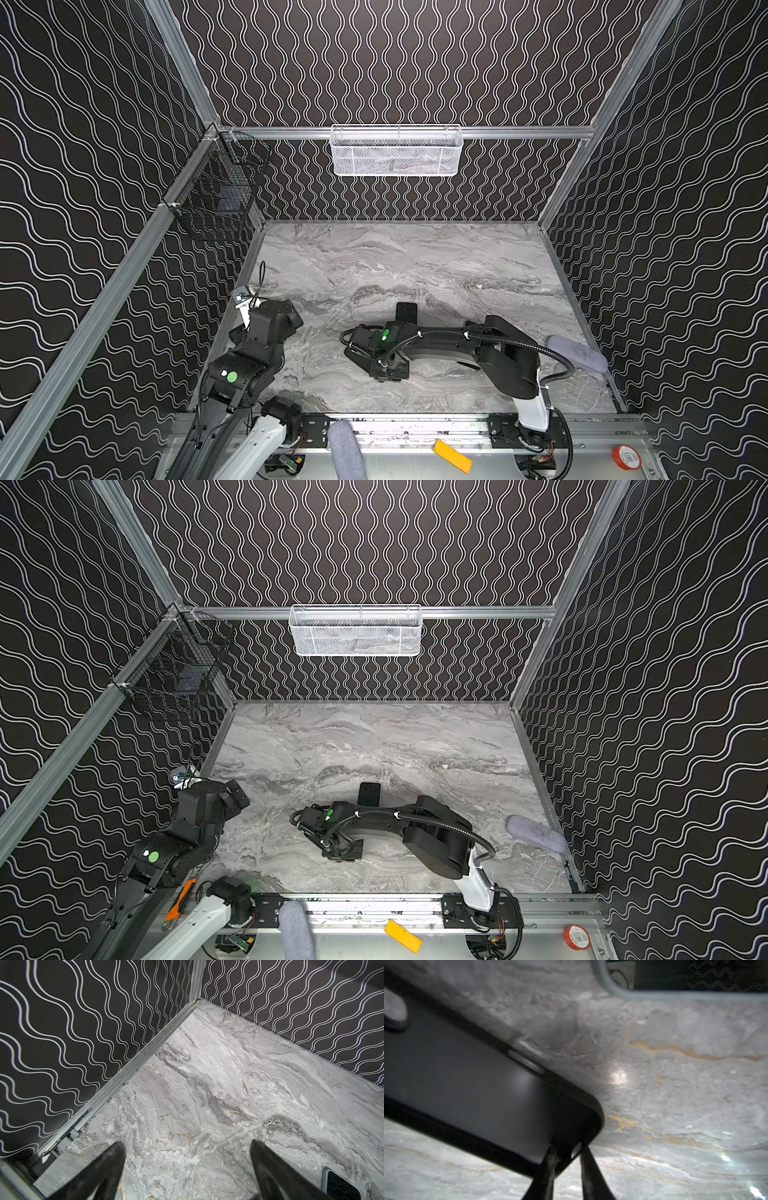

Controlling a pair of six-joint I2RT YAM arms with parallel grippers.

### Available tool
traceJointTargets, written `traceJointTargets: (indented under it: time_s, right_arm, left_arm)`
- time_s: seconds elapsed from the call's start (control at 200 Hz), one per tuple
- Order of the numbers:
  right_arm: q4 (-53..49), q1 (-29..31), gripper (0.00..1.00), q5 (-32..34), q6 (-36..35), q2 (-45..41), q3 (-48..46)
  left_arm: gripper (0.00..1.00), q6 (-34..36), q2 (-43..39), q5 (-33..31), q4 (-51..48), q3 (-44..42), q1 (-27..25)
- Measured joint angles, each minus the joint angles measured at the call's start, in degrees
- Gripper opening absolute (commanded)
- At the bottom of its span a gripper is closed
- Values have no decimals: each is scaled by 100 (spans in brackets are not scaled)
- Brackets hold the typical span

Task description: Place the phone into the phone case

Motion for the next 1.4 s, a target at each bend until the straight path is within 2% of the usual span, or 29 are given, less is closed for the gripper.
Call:
traceJointTargets:
  time_s: [0.15,0.225,0.586,0.666,0.716,0.786,0.831,0.941,1.036,1.116,1.156,1.231,1.296,1.401]
  right_arm:
    - [-96,-50,6,92,-271,-192,-267]
    - [-92,-90,3,105,-529,-310,-439]
    - [-72,-286,7,319,-1233,-662,-852]
    - [-61,-356,15,356,-1270,-680,-890]
    - [-57,-385,26,382,-1283,-680,-890]
    - [-57,-393,34,417,-1384,-697,-861]
    - [-55,-393,42,420,-1397,-796,-855]
    - [-17,-487,54,426,-1419,-1368,-839]
    - [160,-776,64,459,-1416,-2081,-1084]
    - [328,-1213,74,461,-1399,-2944,-1611]
    - [457,-1488,82,452,-1397,-3412,-1974]
    - [647,-2103,90,431,-1401,-4319,-2752]
    - [754,-2664,99,317,-1399,-5012,-3383]
    - [883,-3344,99,52,-1513,-5740,-4044]
  left_arm:
    - [99,2,116,103,15,-37,0]
    - [99,2,192,179,22,-66,0]
    - [99,144,590,780,162,-94,0]
    - [99,164,702,960,201,-87,0]
    - [98,170,774,1047,234,-83,0]
    - [99,195,841,1156,229,-33,0]
    - [99,258,894,1237,236,50,0]
    - [99,481,1137,1602,251,417,0]
    - [99,782,1311,2249,411,743,0]
    - [99,935,1379,2977,702,883,-2]
    - [99,966,1453,3381,870,914,-22]
    - [99,981,1674,4015,1147,964,-184]
    - [99,979,1956,4406,1419,990,-575]
    - [95,883,2505,4769,1764,1056,-1394]
